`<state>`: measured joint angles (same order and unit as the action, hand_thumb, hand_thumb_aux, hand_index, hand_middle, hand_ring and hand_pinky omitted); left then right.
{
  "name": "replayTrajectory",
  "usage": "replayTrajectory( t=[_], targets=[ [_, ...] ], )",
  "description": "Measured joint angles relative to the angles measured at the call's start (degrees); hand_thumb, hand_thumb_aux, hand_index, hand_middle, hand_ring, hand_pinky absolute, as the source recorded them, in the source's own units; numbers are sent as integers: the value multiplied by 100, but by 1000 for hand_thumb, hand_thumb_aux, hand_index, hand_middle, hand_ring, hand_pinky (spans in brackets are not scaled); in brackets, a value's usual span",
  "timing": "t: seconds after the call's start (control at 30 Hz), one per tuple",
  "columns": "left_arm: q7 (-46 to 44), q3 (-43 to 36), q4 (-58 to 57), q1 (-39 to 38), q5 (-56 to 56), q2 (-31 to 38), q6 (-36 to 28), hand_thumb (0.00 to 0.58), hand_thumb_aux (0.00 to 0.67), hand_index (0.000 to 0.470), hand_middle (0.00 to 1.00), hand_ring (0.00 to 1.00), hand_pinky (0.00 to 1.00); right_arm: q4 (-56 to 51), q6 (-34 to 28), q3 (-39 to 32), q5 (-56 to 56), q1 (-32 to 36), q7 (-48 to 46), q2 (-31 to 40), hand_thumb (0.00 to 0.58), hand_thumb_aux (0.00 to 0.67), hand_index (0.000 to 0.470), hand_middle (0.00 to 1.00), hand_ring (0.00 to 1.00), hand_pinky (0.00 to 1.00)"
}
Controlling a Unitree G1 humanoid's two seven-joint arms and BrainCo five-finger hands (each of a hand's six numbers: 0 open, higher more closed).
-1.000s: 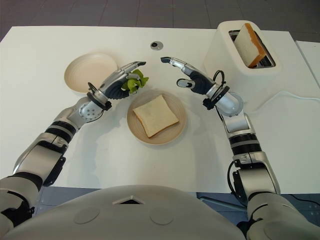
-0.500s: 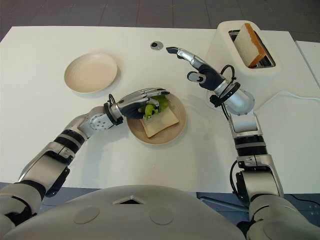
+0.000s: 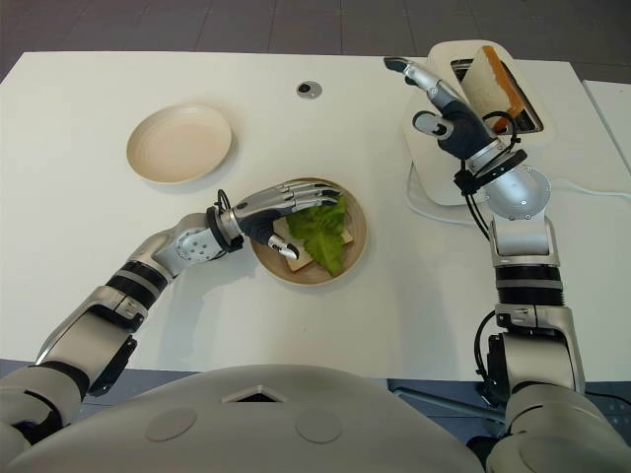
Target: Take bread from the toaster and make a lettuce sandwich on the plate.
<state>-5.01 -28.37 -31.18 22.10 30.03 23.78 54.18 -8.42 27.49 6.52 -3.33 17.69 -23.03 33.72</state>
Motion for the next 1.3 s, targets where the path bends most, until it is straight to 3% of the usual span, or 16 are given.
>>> replayTrajectory(
  t=[0.13, 0.3, 0.5, 0.7, 0.73, 0.77, 0.8, 0.83, 0.87, 0.9, 0.93, 0.97, 1.0, 1.03, 1.3],
  targets=[
    [-199, 190, 200, -109, -454, 79, 152, 0, 0, 0, 0, 0, 0, 316, -268, 598, -629, 175, 846, 293, 0, 0, 0, 0, 0, 0],
    [-327, 413, 264, -141, -659, 175, 182, 0, 0, 0, 0, 0, 0, 296, -722, 1216, -905, -12, 911, 1063, 0, 0, 0, 0, 0, 0],
    [-299, 525, 208, -183, -363, 213, 50, 0, 0, 0, 0, 0, 0, -1023, -1233, 498, -1970, -110, 1090, 1342, 0, 0, 0, 0, 0, 0],
    [-212, 575, 159, -181, -159, 205, 27, 0, 0, 0, 0, 0, 0, -1527, -1212, 5, -2153, 185, 1263, 1319, 0, 0, 0, 0, 0, 0],
    [-195, 576, 145, -181, -152, 204, 24, 0, 0, 0, 0, 0, 0, -1562, -1208, -36, -2153, 215, 1301, 1319, 40, 24, 17, 0, 0, 0],
    [-178, 578, 141, -181, -143, 204, 23, 0, 0, 0, 0, 0, 0, -1602, -1204, -76, -2151, 244, 1341, 1319, 275, 184, 129, 0, 0, 0],
    [-168, 579, 135, -181, -134, 203, 19, 0, 0, 0, 0, 0, 0, -1628, -1200, -105, -2151, 264, 1382, 1319, 445, 347, 243, 0, 0, 0],
    [-152, 580, 122, -179, -107, 201, 14, 0, 0, 0, 0, 0, 0, -1650, -1189, -122, -2148, 274, 1415, 1319, 498, 418, 293, 0, 0, 0],
    [-145, 581, 95, -179, -59, 200, 8, 0, 0, 0, 0, 0, 0, -1673, -1163, -131, -2144, 285, 1484, 1319, 572, 591, 415, 0, 0, 0],
    [-137, 581, 70, -178, -24, 197, 3, 0, 0, 0, 0, 0, 0, -1674, -1089, -131, -2108, 304, 1540, 1315, 580, 670, 470, 59, 59, 59],
    [-108, 582, 37, -173, 2, 190, 2, 0, 0, 0, 0, 0, 0, -1661, -967, -133, -2046, 363, 1606, 1299, 580, 670, 470, 294, 294, 294],
    [-75, 582, 16, -171, 27, 189, 1, 0, 0, 0, 0, 0, 0, -1659, -930, -128, -2026, 391, 1666, 1284, 580, 670, 470, 443, 443, 443],
    [-31, 589, 1, -170, 43, 189, -3, 0, 0, 0, 0, 0, 0, -1656, -866, -104, -2008, 394, 1776, 1262, 580, 670, 470, 843, 843, 843],
    [33, 606, -6, -161, 93, 189, -20, 0, 0, 0, 0, 0, 0, -1650, -755, 9, -1950, 396, 1967, 1237, 580, 670, 470, 1000, 1000, 1000],
    [227, 629, -74, -34, 148, 183, -29, 0, 0, 0, 0, 0, 0, -914, 366, 726, -1581, 901, 3418, 899, 580, 670, 470, 1000, 1000, 1000]
  ],
)
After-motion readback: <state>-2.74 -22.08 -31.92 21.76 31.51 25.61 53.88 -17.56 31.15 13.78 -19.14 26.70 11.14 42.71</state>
